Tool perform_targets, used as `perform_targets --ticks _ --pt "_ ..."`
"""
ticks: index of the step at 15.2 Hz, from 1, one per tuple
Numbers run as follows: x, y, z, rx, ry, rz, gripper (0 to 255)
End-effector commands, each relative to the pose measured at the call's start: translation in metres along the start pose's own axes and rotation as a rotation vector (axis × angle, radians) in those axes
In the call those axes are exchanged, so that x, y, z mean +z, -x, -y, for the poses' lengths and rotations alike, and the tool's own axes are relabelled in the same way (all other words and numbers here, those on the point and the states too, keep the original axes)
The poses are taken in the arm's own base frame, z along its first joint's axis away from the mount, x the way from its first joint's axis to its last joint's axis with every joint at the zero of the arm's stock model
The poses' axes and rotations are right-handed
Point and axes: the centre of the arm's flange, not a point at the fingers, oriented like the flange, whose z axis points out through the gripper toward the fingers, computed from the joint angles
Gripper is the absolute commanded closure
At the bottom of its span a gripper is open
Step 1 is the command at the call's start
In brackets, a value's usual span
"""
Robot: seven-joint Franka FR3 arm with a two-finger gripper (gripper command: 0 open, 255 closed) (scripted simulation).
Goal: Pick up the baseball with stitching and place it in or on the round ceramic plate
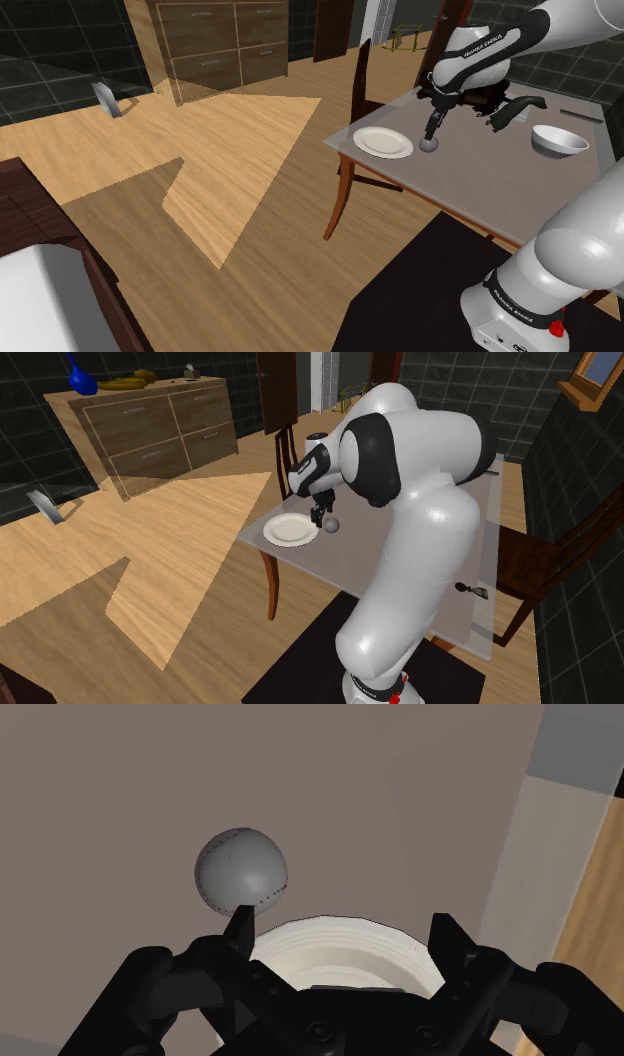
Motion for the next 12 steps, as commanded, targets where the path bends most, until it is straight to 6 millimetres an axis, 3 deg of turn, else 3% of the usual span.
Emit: perform_targets --ticks 1,6,12 --pt "0.016 -0.003 -0.021 -0.009 0.004 0.001 0" --pt "0.053 -0.012 -0.070 -0.028 0.011 0.003 0" --pt "0.084 -0.012 -0.071 -0.028 0.011 0.003 0"
